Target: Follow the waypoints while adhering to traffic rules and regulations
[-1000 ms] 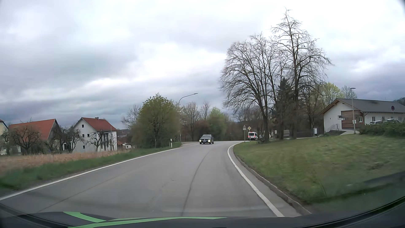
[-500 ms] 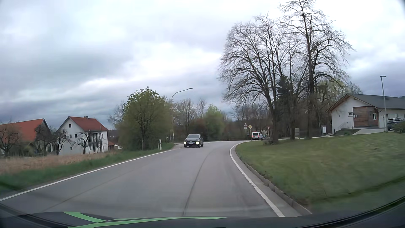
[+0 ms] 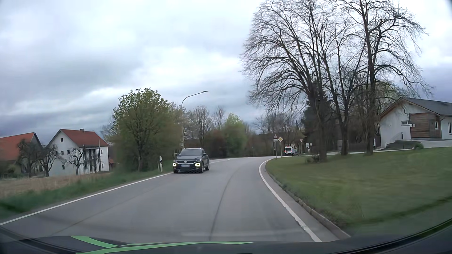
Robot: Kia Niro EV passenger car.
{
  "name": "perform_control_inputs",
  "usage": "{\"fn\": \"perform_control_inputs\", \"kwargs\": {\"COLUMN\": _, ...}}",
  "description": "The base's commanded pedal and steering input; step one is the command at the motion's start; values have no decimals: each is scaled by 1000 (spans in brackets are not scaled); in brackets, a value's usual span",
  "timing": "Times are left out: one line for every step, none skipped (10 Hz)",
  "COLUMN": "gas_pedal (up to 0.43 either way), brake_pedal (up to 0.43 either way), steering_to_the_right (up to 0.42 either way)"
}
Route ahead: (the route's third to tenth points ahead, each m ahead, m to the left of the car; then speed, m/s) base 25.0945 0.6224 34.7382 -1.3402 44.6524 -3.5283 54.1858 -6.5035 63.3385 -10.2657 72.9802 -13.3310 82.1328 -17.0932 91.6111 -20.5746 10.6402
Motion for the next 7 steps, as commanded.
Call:
{"fn": "perform_control_inputs", "kwargs": {"gas_pedal": 0, "brake_pedal": 0, "steering_to_the_right": 18}}
{"fn": "perform_control_inputs", "kwargs": {"gas_pedal": 0, "brake_pedal": 0, "steering_to_the_right": 19}}
{"fn": "perform_control_inputs", "kwargs": {"gas_pedal": 0, "brake_pedal": 0, "steering_to_the_right": 20}}
{"fn": "perform_control_inputs", "kwargs": {"gas_pedal": 0, "brake_pedal": 0, "steering_to_the_right": 20}}
{"fn": "perform_control_inputs", "kwargs": {"gas_pedal": 0, "brake_pedal": 0, "steering_to_the_right": 20}}
{"fn": "perform_control_inputs", "kwargs": {"gas_pedal": 0, "brake_pedal": 0, "steering_to_the_right": 19}}
{"fn": "perform_control_inputs", "kwargs": {"gas_pedal": 0, "brake_pedal": 0, "steering_to_the_right": 19}}
